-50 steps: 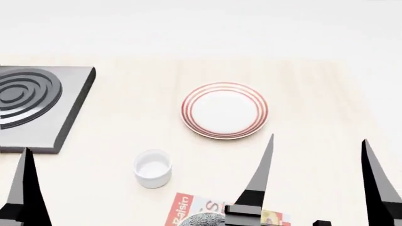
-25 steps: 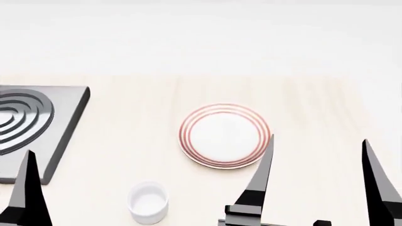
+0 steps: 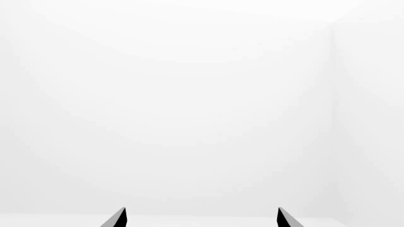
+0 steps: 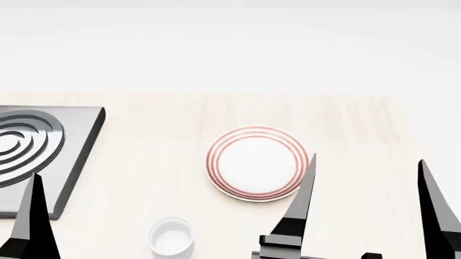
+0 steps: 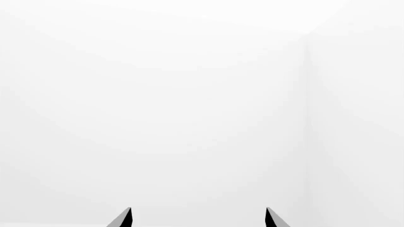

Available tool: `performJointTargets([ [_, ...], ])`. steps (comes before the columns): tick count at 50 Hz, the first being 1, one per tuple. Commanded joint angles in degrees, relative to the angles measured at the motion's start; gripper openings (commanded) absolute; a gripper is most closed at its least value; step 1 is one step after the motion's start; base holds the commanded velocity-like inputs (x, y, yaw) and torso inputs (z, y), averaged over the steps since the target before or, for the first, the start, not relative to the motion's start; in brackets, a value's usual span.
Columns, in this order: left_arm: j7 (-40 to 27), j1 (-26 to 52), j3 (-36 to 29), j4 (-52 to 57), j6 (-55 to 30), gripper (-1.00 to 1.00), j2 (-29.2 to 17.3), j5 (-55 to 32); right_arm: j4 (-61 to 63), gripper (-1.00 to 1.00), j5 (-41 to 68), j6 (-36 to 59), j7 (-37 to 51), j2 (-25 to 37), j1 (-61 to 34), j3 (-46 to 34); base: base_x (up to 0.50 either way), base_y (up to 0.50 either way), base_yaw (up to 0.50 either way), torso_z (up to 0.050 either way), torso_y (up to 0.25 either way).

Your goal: Pick the akita bowl on the cookies box and place it on the plate.

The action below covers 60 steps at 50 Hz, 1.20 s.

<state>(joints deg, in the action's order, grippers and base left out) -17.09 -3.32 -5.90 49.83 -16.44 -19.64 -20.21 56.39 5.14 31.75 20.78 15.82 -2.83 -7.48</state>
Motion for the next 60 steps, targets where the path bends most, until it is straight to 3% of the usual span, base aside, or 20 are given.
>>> performJointTargets([
  [1, -0.4, 0.1, -0.2, -0.2, 0.2, 1.00, -0.3, -0.2, -0.2, 1.00, 0.4, -0.1, 0.4, 0.4, 0.0, 0.0, 0.00, 0.00, 0.00, 0.050, 0.000],
  [12, -0.4, -0.1, -1.3, -0.3, 0.7, 1.00, -1.1, 1.0, -0.2, 1.00, 0.8, -0.3, 0.9, 0.7, 0.2, 0.0, 0.00, 0.00, 0.00, 0.050, -0.025],
  [60, -2.0, 0.0, -2.1, 0.6, 0.7, 1.00, -2.7, 0.0, 0.0, 1.00, 2.3, -0.1, 2.7, 2.3, -0.1, -0.5, 0.00, 0.00, 0.00, 0.047, -0.149],
])
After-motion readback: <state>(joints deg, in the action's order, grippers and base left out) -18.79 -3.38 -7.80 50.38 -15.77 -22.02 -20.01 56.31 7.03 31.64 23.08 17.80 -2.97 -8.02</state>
